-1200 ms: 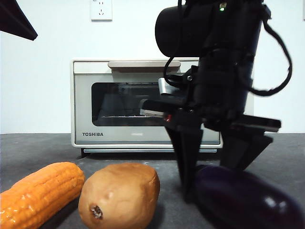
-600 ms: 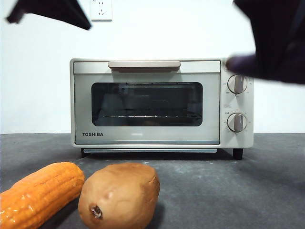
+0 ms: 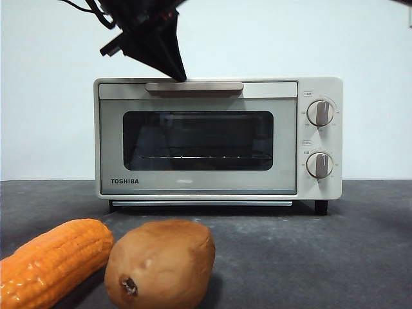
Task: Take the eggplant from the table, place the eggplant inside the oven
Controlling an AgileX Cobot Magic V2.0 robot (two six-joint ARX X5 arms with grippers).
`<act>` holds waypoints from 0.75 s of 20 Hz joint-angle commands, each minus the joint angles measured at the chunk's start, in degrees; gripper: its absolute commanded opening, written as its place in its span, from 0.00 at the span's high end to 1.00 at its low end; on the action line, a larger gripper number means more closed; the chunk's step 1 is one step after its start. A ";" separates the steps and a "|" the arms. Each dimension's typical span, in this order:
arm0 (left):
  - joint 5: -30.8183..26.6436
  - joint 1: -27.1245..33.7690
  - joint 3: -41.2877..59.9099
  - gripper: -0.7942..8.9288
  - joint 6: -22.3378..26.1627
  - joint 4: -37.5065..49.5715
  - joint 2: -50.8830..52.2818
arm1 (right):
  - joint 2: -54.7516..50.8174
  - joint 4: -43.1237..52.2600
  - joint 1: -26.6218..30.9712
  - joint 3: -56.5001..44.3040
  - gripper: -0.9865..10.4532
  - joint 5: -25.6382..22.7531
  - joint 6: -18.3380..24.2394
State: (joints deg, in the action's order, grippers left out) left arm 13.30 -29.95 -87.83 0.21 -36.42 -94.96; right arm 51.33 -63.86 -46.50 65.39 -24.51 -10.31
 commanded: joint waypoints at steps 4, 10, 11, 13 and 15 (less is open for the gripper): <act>-1.73 -1.90 -1.51 0.91 3.67 -3.69 -1.95 | -1.22 0.83 -0.61 0.83 0.80 -2.75 -0.15; -1.49 -5.53 -1.86 0.91 3.63 -14.21 -1.90 | -1.20 3.48 -0.61 0.83 0.80 -2.58 0.07; -1.49 -6.32 -1.99 0.91 3.65 -16.39 -1.79 | -1.20 4.15 -0.61 0.83 0.80 -2.51 0.35; -1.49 -8.04 -2.23 0.91 3.67 -20.33 -1.36 | -1.20 4.79 -0.61 0.83 0.80 -2.51 0.72; -1.49 -9.86 -2.40 0.91 3.82 -23.08 -0.52 | -1.20 4.81 -0.61 0.83 0.80 -2.40 0.98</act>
State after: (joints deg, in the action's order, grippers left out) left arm 11.88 -39.07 -89.23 3.38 -59.72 -95.18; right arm 49.84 -59.75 -46.50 65.39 -26.70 -10.04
